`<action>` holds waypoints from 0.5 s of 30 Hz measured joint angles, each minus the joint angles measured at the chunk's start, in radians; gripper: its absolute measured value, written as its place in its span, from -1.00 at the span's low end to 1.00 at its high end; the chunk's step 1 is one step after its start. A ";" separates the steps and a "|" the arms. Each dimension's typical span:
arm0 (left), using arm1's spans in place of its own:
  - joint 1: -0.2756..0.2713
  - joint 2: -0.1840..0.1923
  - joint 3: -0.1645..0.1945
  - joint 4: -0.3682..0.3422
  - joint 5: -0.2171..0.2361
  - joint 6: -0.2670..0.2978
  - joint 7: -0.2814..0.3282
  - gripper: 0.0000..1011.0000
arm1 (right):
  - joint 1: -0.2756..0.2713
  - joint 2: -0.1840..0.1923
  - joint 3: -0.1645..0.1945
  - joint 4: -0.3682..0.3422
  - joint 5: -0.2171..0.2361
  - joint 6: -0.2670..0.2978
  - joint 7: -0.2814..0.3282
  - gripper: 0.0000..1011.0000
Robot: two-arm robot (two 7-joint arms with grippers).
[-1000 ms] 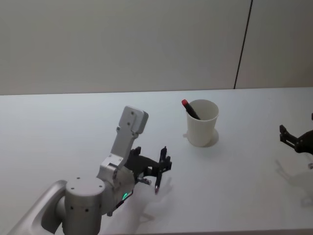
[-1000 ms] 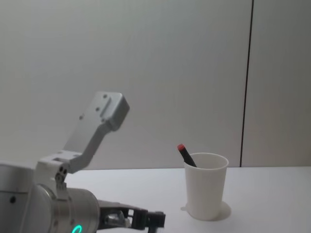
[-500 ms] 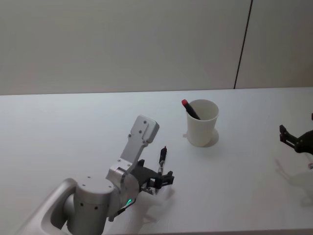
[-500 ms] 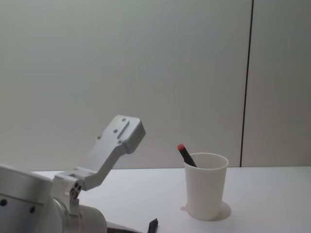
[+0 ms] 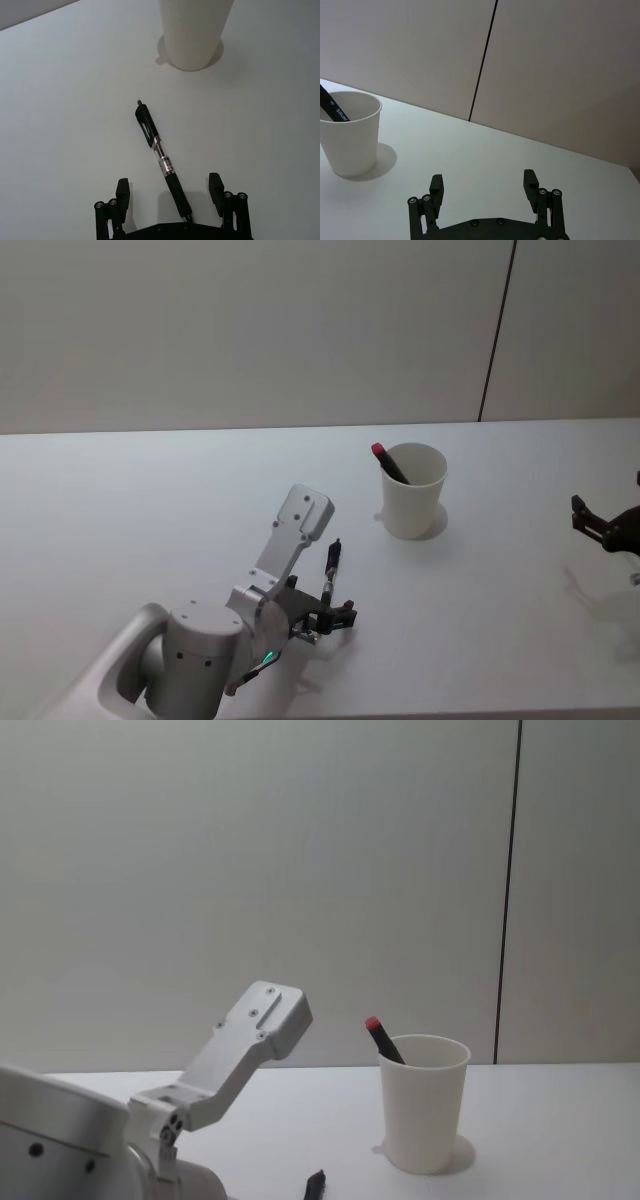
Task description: Place the pen into the pen holder.
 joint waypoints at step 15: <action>-0.024 -0.015 0.003 0.036 0.053 0.021 -0.033 0.79 | 0.000 0.000 0.000 0.000 0.000 0.000 0.000 0.98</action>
